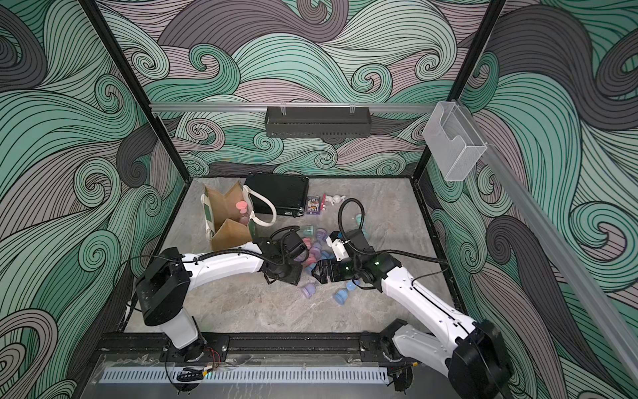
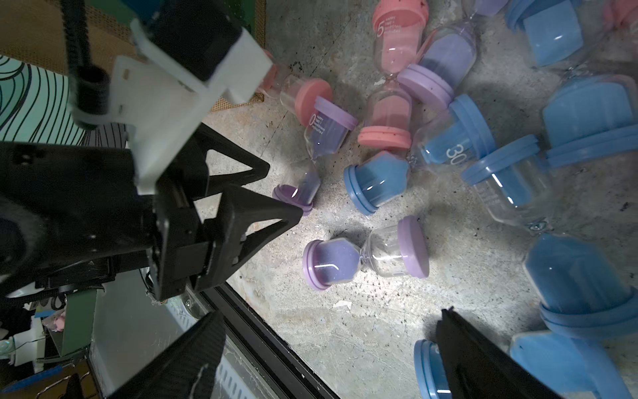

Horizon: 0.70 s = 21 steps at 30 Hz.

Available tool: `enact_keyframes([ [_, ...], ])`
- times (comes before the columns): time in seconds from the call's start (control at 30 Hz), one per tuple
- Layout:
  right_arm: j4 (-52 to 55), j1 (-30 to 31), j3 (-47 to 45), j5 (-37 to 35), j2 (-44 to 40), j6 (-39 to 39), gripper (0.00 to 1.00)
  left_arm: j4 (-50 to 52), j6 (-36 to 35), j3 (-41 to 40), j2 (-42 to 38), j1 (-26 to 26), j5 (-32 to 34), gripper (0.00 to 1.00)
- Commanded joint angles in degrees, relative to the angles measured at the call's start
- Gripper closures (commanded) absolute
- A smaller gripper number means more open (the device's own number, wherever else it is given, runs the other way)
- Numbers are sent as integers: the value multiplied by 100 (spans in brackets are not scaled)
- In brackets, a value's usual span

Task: Put the hourglass into the canvas bag
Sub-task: Pick up the hourglass from the center of the board.

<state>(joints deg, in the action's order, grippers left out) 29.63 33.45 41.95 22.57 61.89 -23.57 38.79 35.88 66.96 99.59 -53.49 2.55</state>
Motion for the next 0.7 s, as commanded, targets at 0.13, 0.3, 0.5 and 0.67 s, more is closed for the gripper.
enact_keyframes([
  [0.13, -176, -102, -108, 143, -41, -61, 0, 162, 145, 186, 416, -100, 397, 41],
  [0.3, -241, -146, -115, 223, 23, -68, 0, 75, 235, 42, 470, -144, 536, 45],
  [0.5, -291, -182, -104, 287, 120, -96, 0, -11, 257, 19, 677, -146, 477, 50],
  [0.67, -305, -192, -129, 239, 112, -105, 0, 67, 287, -6, 701, -209, 488, 51],
])
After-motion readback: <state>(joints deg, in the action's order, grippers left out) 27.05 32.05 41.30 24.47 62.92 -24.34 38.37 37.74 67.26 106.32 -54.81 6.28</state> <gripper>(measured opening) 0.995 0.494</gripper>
